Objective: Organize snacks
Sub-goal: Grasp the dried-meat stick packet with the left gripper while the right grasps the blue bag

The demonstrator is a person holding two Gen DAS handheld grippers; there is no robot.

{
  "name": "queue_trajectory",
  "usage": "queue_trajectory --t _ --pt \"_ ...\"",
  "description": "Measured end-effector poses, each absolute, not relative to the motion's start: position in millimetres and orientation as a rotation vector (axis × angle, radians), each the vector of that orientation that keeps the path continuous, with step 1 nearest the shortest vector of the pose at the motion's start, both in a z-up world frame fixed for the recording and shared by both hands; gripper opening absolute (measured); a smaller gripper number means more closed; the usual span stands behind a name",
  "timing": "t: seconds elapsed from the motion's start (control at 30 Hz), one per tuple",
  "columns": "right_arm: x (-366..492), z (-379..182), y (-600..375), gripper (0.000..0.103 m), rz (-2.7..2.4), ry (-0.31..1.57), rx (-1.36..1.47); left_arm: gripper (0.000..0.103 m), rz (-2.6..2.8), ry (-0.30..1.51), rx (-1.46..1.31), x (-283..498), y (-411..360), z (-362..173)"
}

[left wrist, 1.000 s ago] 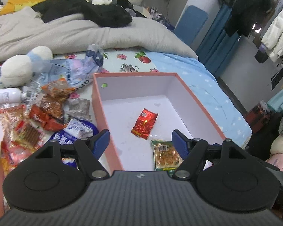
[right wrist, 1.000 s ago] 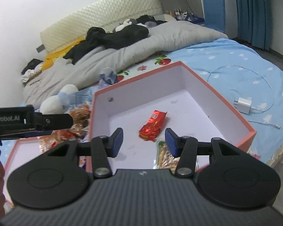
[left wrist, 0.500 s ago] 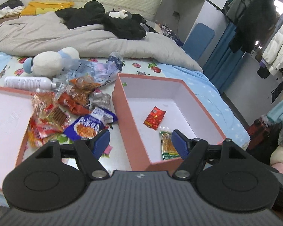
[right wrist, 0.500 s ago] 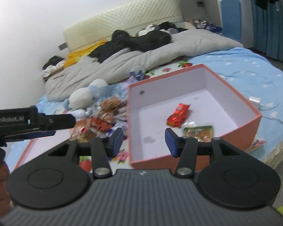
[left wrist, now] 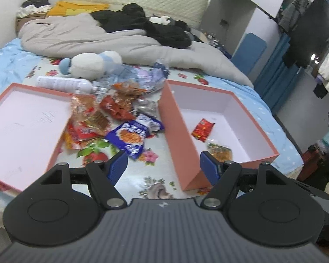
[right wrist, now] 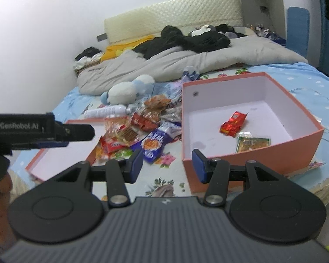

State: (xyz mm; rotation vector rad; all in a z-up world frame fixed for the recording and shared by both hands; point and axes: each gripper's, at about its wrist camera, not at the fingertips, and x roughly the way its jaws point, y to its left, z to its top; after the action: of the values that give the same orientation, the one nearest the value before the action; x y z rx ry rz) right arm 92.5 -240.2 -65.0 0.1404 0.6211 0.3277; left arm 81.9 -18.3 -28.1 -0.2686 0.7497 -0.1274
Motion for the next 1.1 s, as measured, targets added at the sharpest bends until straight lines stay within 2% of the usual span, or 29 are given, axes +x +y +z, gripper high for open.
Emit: queue_trajectory --t 0.6,1.1 --pt "121 -62 -200 0.052 0.391 0.662 0.153 0.077 -0.039 0.770 -0.304 89 19 -33" --pt "186 -97 -153 0.052 0.370 0.729 0.085 0.076 0.023 0.883 -0.340 159 69 -85"
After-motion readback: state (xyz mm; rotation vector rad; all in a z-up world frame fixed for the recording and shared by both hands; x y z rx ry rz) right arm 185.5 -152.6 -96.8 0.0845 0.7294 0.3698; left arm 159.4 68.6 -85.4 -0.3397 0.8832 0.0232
